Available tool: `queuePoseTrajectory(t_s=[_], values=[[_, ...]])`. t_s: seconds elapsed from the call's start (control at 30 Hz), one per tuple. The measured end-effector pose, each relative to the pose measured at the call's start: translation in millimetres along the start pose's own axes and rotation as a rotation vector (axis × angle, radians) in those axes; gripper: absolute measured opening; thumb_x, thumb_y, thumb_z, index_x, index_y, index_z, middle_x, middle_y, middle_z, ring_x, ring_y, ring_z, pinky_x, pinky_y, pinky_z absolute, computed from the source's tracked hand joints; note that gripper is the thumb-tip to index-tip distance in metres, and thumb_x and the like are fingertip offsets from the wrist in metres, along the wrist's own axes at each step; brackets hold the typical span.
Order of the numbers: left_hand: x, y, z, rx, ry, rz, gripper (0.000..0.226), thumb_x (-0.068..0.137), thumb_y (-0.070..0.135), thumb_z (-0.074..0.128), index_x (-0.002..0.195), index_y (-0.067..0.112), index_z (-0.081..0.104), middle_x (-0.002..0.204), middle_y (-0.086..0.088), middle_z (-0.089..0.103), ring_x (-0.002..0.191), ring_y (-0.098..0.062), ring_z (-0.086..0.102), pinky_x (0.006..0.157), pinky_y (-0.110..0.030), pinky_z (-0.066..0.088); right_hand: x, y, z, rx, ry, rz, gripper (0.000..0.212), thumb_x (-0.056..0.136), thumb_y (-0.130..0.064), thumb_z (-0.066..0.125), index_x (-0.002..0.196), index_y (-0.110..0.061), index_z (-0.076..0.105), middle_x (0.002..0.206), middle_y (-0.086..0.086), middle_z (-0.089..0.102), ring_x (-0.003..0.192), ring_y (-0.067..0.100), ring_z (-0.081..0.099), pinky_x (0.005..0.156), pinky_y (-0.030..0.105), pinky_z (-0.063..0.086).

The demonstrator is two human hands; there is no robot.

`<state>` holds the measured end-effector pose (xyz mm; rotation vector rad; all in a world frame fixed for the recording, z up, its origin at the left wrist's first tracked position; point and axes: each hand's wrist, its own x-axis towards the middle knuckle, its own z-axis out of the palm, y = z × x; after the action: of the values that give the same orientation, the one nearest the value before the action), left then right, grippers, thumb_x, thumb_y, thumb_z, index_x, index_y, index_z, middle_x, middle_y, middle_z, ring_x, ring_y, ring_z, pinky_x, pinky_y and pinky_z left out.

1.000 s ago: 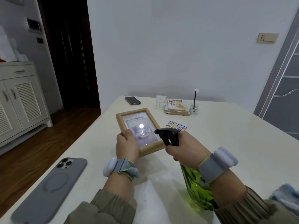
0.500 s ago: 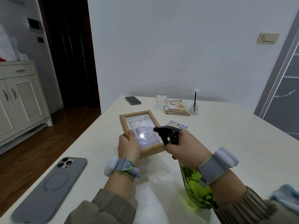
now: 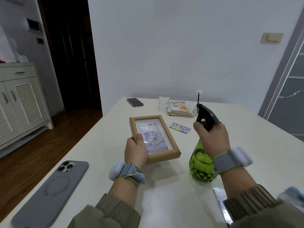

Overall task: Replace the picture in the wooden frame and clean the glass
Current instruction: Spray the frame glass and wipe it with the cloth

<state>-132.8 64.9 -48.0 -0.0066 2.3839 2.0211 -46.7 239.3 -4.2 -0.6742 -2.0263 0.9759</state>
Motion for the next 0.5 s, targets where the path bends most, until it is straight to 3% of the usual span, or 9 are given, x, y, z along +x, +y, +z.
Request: queuePoseTrajectory(t_s=[0.1,0.27,0.33,0.5], values=[[-0.2,-0.5,2.0,0.011,-0.01,0.014,0.045,0.1,0.037,0.031,0.119,0.002,0.052,0.095,-0.005,0.05,0.088,-0.027,0.045,0.078,-0.029,0.032,1.5,3.8,-3.6,-0.102,-0.044,-0.004,0.032,0.08,-0.041,0.066,0.07,-0.012,0.056,0.067,0.007,0.054,0.072,0.031,0.051,0.057,0.03,0.036],[-1.5,-3.9,5.8,0.02,-0.037,0.018,0.045,0.1,0.038,0.032,0.117,0.001,0.053,0.081,-0.002,0.05,0.085,-0.027,0.047,0.076,-0.03,0.033,1.7,13.7,-0.3,-0.173,-0.112,0.048,0.041,0.081,-0.045,0.065,0.108,-0.015,0.058,0.102,0.008,0.065,0.099,0.032,0.059,0.073,0.029,0.036],[-3.4,-3.8,7.8,0.03,-0.051,0.023,0.044,0.1,0.037,0.032,0.116,0.002,0.053,0.079,0.0,0.049,0.085,-0.028,0.046,0.075,-0.03,0.033,0.5,14.9,1.5,-0.164,-0.091,0.052,0.044,0.082,-0.045,0.064,0.113,-0.014,0.056,0.106,0.008,0.064,0.102,0.032,0.058,0.073,0.028,0.035],[-5.2,-3.4,9.8,0.05,-0.075,0.05,0.044,0.1,0.037,0.032,0.116,0.001,0.053,0.095,-0.008,0.054,0.085,-0.028,0.046,0.076,-0.03,0.034,0.1,21.2,-1.2,-0.068,0.053,0.074,0.043,0.082,-0.039,0.068,0.114,-0.012,0.055,0.112,0.008,0.067,0.106,0.031,0.059,0.077,0.03,0.037]])
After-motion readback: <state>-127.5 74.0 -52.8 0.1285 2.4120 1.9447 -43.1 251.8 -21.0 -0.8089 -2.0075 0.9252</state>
